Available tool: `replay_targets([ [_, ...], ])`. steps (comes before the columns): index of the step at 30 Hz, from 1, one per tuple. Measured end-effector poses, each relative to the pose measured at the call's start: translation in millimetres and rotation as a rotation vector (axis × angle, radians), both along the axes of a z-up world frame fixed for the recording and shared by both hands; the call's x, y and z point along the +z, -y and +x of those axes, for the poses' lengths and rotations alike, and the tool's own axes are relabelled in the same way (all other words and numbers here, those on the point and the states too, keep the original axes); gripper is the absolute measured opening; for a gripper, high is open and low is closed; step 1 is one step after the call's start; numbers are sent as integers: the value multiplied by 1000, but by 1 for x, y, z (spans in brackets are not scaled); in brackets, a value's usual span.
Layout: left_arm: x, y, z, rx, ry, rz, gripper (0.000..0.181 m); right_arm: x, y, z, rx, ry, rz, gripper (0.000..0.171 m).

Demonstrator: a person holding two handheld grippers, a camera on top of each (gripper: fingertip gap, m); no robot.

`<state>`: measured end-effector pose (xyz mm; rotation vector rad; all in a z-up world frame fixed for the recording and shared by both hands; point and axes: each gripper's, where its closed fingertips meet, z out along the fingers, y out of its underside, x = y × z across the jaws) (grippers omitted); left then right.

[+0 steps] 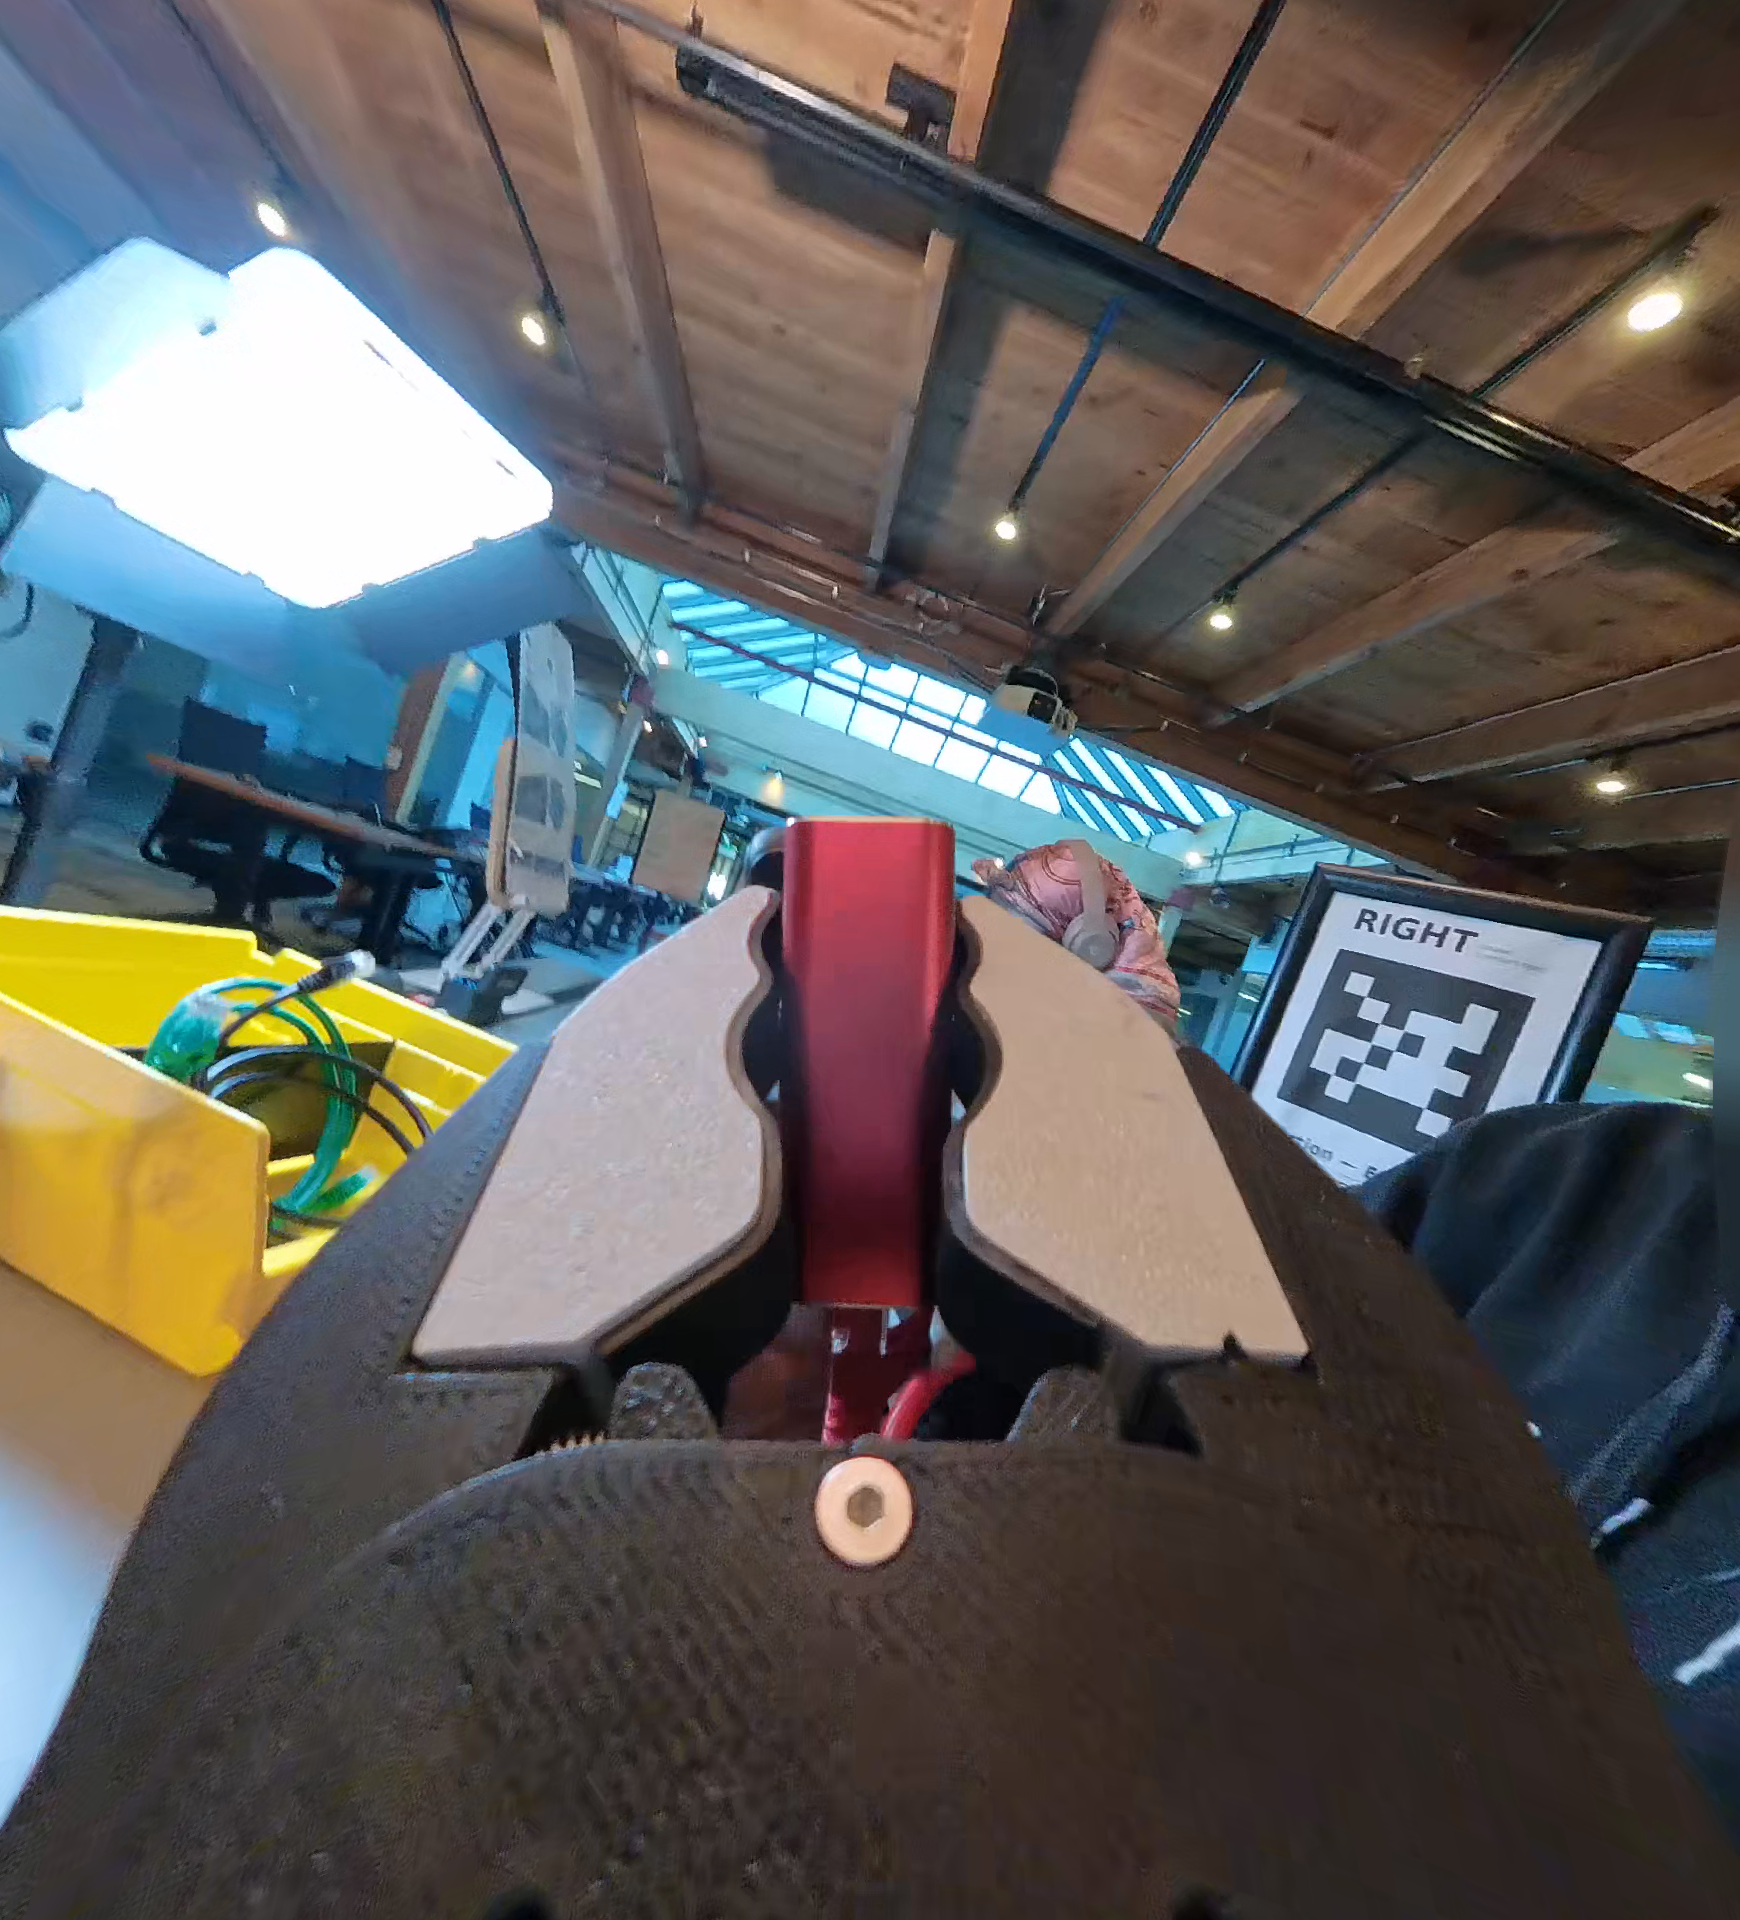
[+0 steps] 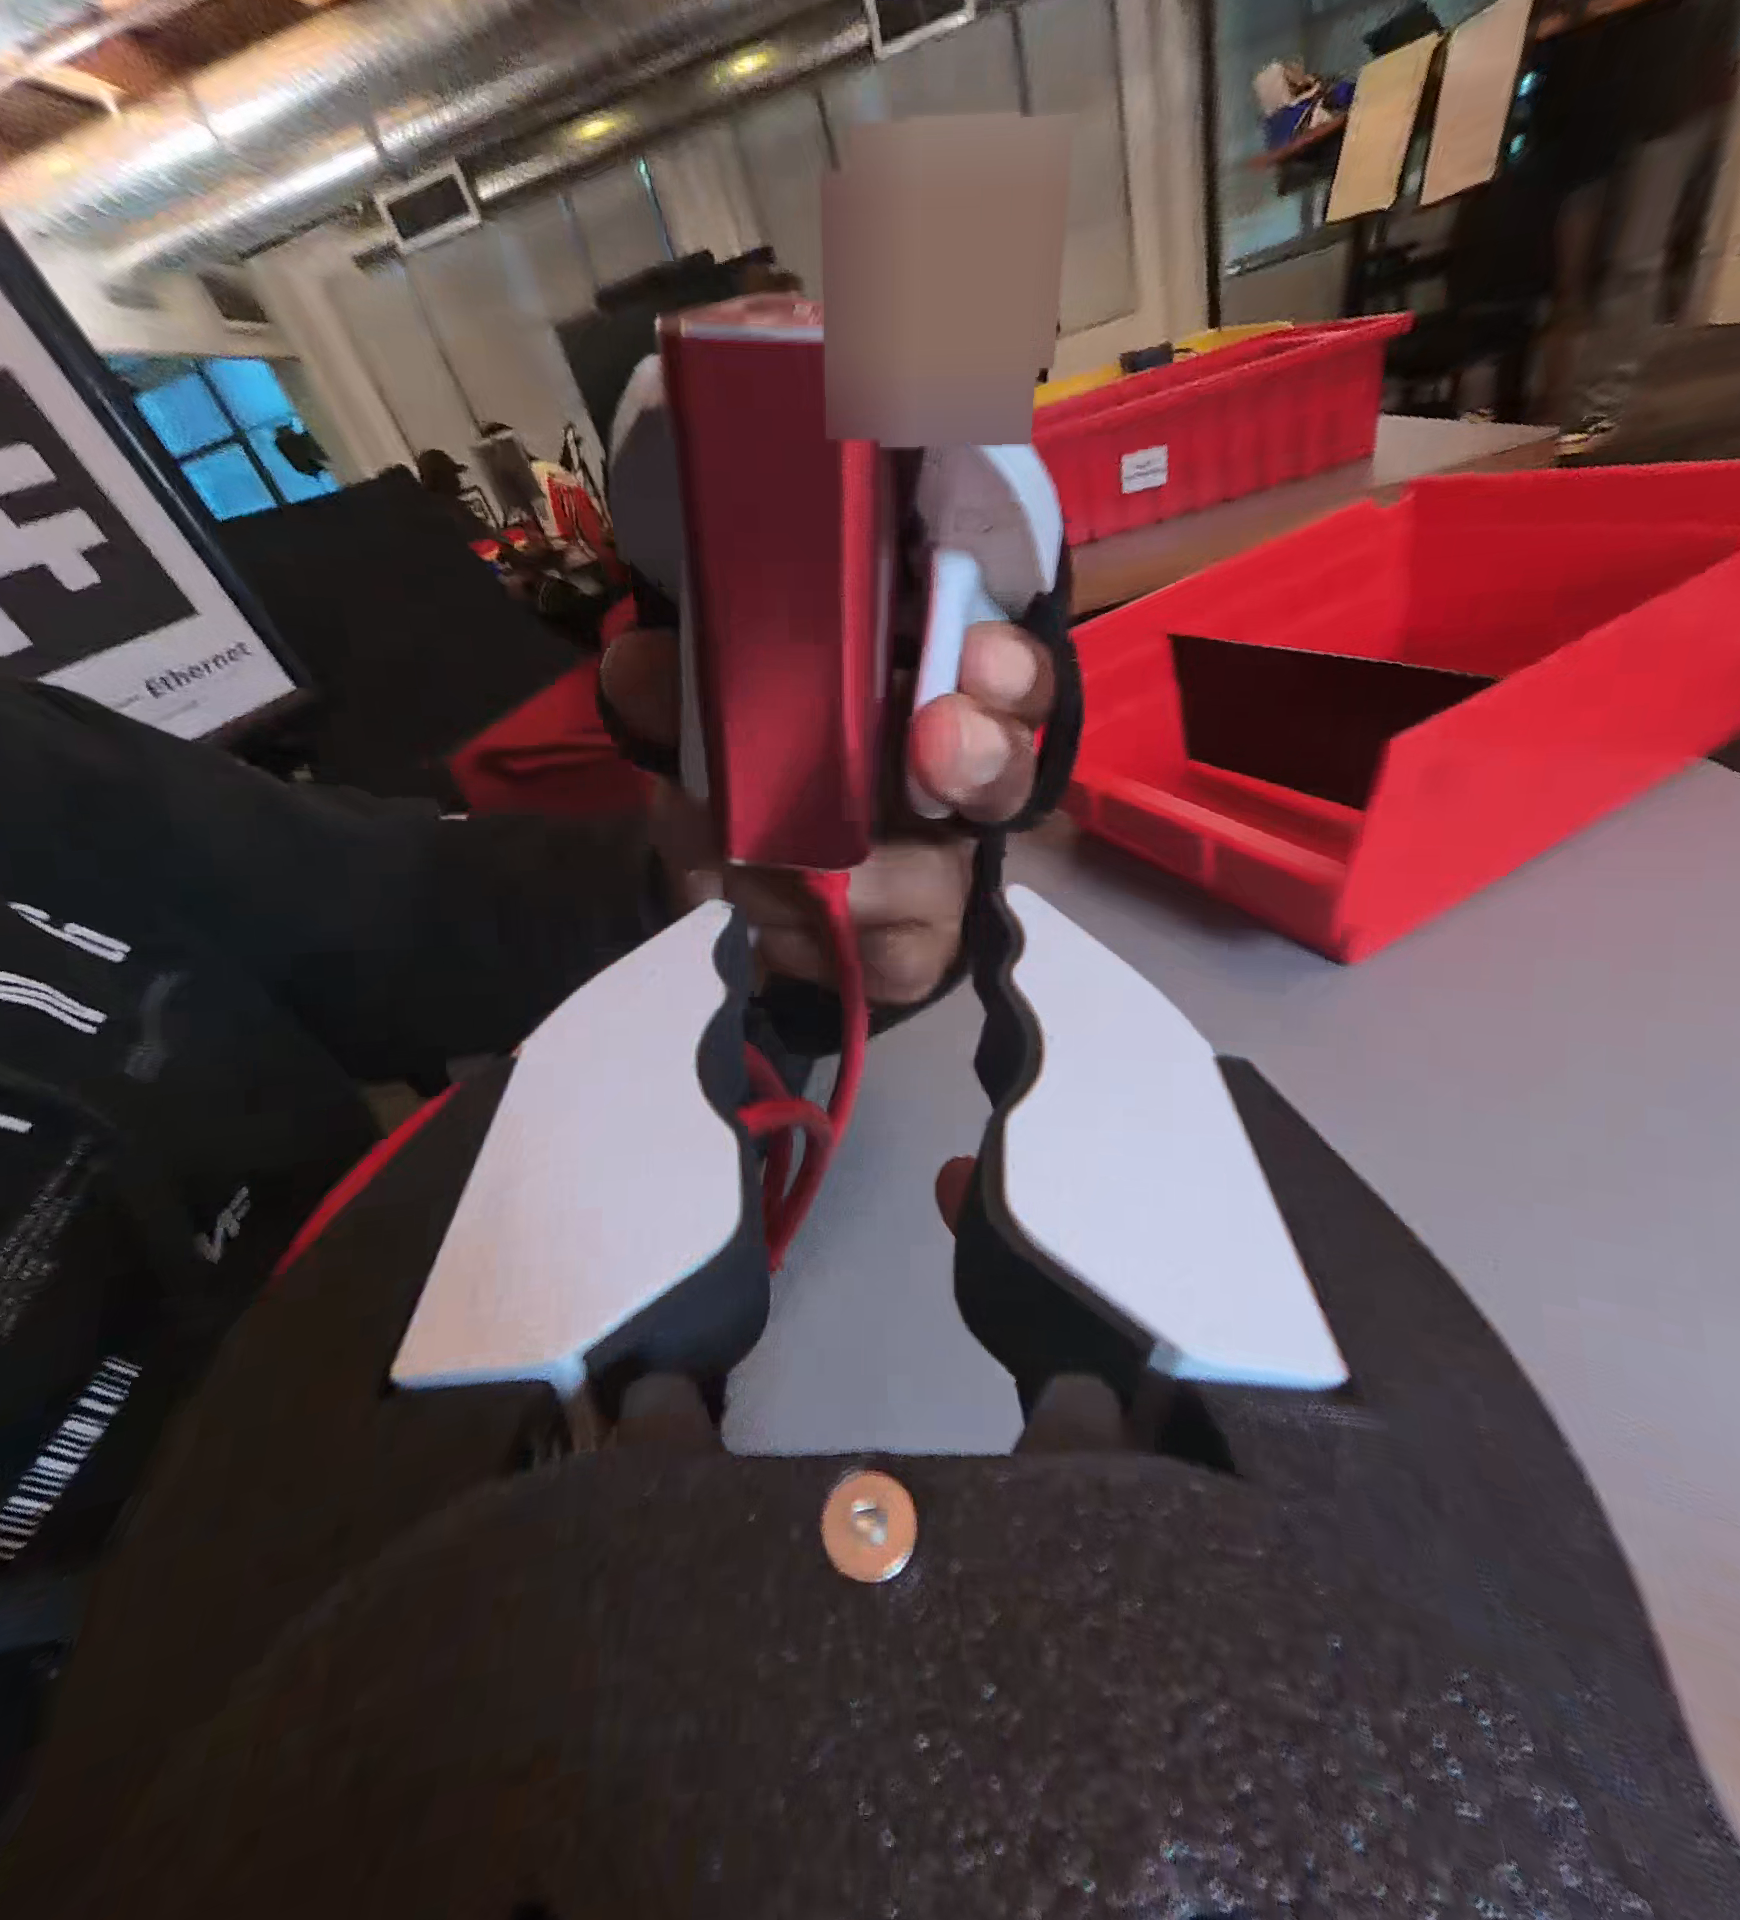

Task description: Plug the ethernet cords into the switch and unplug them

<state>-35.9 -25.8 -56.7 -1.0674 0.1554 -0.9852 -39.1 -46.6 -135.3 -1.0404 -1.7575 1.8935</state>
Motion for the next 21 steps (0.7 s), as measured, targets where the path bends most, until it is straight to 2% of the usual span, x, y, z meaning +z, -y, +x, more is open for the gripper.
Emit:
replay_targets([
  [2, 1, 3, 0, 18, 25, 47, 29, -7, 13, -7, -9, -9, 84, 32],
  [3, -1, 2, -1, 28, 27, 50, 28, -6, 15, -10, -29, -39, 104, 21],
  [5, -7, -2, -8, 72, 25, 35, 29, -3, 16, -14, -47, -62, 88, 10],
  [9, -19, -3, -8, 67, -36, -7, 28, -10, 11, -12, -55, -44, 125, 9],
  [17, -53, 1, 4, 35, -398, -142, 32, -15, -7, 13, -33, 101, 232, 8],
  [21, -44, 9, 13, 38, -427, -86, 27, -8, -2, 17, -21, 1, 181, 9],
])
